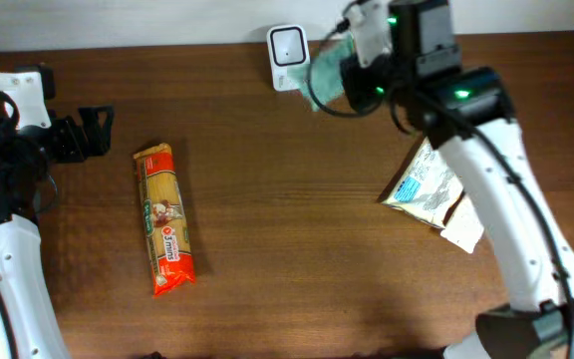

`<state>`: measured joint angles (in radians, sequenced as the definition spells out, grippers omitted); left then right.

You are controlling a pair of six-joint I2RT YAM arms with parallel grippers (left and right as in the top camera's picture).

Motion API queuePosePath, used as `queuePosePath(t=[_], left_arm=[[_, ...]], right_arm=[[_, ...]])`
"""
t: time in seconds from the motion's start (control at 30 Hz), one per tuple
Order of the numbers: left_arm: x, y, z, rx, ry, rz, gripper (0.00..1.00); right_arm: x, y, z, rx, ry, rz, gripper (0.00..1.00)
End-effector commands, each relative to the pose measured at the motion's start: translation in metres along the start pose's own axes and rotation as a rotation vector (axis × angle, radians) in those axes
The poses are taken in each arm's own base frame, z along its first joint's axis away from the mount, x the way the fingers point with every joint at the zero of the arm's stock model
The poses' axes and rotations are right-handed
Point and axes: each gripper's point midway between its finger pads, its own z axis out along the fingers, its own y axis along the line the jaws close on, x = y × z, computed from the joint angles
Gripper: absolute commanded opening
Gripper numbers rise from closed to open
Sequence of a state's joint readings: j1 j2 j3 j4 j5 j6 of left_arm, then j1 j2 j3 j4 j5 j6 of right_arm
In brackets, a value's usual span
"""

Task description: Scan the item barcode

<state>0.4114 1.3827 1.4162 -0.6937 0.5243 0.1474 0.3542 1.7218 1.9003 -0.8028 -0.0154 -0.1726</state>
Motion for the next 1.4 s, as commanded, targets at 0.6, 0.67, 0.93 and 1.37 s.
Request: queuePosePath(t=[0.6, 0.67, 0.93, 1.37], left_arm=[[-0.005, -0.005, -0.004, 0.011, -0.016, 0.003, 0.99], [-0.005, -0.005, -0.004, 0.011, -0.016, 0.003, 0.99], [-0.005, -0.005, -0.004, 0.011, -0.016, 0.003, 0.99], [-0.005, -0.005, -0.004, 0.011, -0.016, 0.003, 0.99]], right_arm=[[-0.028, -0.051, 0.216, 0.79, -0.147, -0.982, 0.04], [-0.029, -0.05, 0.217, 0.781, -0.158, -0.987, 0.04], [-0.015, -0.02, 0.239, 0.611, -0.166, -1.078, 0.04], [-0.054, 0.0, 0.204, 0.619, -0.287, -0.959, 0.04]])
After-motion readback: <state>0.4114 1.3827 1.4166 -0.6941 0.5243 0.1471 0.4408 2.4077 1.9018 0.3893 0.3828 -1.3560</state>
